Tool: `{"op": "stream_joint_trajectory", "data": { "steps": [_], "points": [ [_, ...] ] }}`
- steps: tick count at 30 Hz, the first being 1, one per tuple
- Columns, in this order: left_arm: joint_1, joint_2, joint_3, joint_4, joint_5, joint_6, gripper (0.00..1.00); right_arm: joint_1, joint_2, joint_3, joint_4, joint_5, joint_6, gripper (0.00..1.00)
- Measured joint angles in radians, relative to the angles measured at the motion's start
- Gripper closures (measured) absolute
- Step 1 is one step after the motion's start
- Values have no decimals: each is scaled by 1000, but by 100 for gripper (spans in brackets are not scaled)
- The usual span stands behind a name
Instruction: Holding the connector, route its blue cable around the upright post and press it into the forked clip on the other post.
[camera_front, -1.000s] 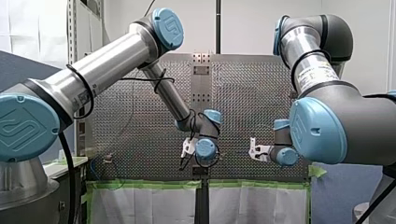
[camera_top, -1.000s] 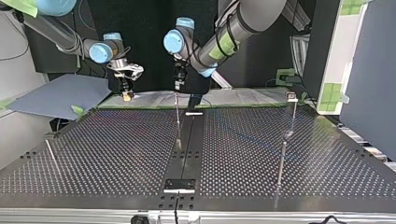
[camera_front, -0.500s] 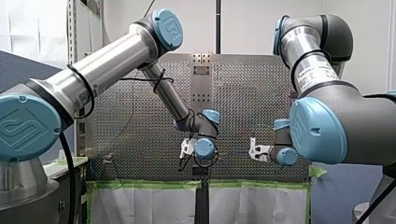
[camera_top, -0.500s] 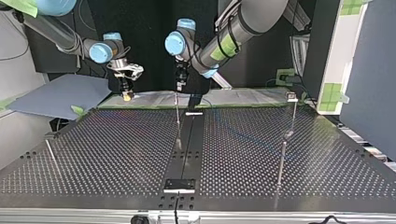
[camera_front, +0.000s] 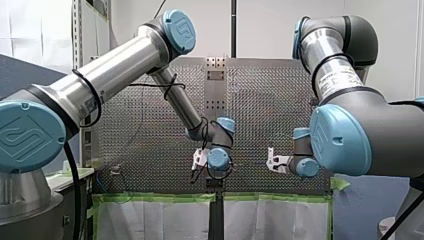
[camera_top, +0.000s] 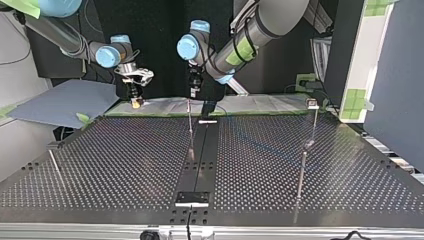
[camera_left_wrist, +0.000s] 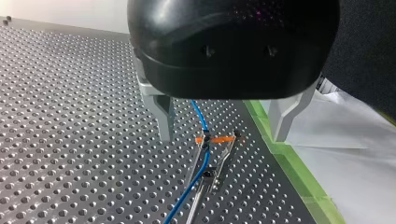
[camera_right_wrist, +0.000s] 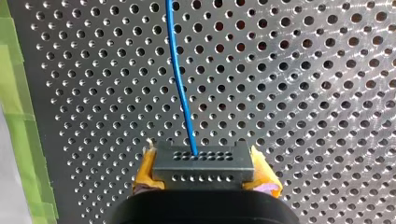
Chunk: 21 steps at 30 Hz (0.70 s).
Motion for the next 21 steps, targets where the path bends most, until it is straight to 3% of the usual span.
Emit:
{"op": "stream_joint_trajectory", "data": {
  "steps": [14,21],
  "points": [
    [0,2,-2,-28,-3,-17,1,0,0,-3,1,0,0,100],
    [1,43,-45,-26,11,-45,1,0,0,-3,2,0,0,100]
  ]
}}
